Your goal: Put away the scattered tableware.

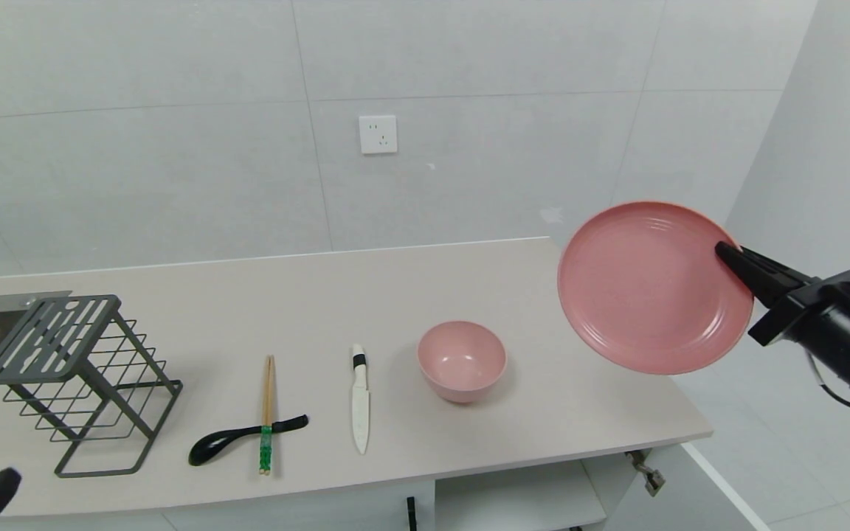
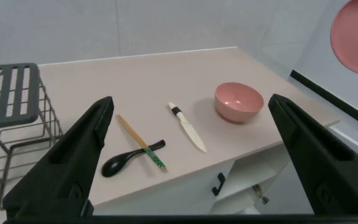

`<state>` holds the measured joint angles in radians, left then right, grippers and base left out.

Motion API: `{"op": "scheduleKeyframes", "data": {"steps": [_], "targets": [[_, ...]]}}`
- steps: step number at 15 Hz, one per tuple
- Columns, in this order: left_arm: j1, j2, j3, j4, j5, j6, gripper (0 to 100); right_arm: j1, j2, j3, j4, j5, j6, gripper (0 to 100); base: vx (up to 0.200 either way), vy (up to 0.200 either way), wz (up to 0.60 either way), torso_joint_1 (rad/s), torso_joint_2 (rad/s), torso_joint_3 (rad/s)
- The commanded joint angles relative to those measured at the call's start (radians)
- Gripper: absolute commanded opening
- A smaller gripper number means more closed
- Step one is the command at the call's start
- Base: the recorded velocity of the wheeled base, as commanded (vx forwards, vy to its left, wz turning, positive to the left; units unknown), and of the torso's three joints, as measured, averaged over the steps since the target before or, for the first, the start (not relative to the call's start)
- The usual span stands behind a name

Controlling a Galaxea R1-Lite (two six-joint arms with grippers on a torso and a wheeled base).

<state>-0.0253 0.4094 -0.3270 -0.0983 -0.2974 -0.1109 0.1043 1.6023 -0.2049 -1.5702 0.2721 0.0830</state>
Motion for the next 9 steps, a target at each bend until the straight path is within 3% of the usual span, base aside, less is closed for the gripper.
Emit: {"op": "scheduleKeyframes", "data": {"steps": [1,4,9], "targets": [[-0.030,0.184,-0.027,-0.063,-0.006,-0.001,100,0.000,-0.068,-0.002,0.004,0.001,-0.002,0,0.000,0.000,0.00,0.000,0.00,0.000],[-0.105,0.379,-0.086,-0.198,-0.006,-0.004,100,0.002,-0.117,-0.001,0.039,0.002,-0.042,0,0.000,0.000,0.00,0.000,0.00,0.000],[-0.197,0.649,-0.188,-0.213,-0.006,-0.007,100,-0.009,-0.203,-0.005,0.105,-0.001,-0.074,0,0.000,0.000,0.00,0.000,0.00,0.000]]}}
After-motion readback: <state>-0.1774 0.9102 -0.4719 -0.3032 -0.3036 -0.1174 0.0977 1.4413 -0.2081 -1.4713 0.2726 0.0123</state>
